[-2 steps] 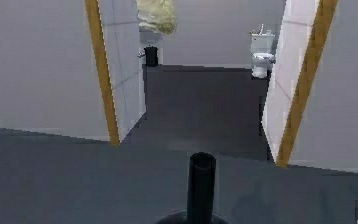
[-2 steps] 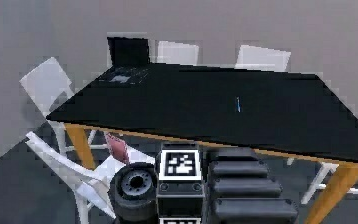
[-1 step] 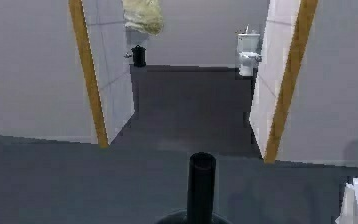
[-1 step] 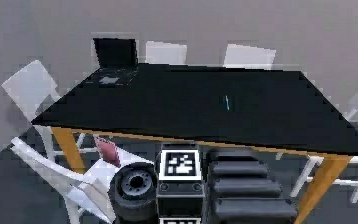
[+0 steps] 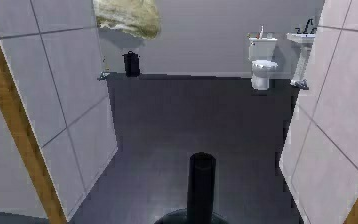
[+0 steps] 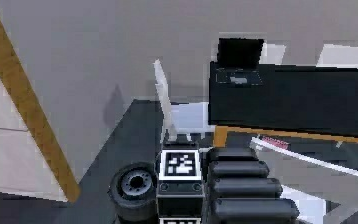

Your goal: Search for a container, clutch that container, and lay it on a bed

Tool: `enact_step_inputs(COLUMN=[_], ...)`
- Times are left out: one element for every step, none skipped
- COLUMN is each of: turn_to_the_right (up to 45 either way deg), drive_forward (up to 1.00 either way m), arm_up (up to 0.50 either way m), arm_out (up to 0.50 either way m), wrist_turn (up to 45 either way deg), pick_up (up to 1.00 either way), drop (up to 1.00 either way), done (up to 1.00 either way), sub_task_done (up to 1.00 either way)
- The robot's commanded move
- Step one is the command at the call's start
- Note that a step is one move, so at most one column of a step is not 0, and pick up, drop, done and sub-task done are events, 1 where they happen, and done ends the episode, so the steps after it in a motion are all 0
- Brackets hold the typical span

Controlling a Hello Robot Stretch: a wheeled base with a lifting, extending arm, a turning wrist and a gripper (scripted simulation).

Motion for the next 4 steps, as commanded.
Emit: enact_step_inputs(turn_to_the_right=[0.0, 3.0, 0.0, -42.0], drive_forward=[1.0, 0.0, 0.9, 0.0], arm_up=[0.0, 0.0, 0.0, 0.0], arm_out=[0.0, 0.0, 0.0, 0.0], wrist_turn=[0.0, 0.0, 0.0, 0.0], pick_up=[0.0, 0.0, 0.0, 0.0], drop=[0.0, 0.0, 0.0, 0.0], done=[0.0, 0.0, 0.0, 0.0], sub_task_done=[0.0, 0.0, 0.0, 0.0])
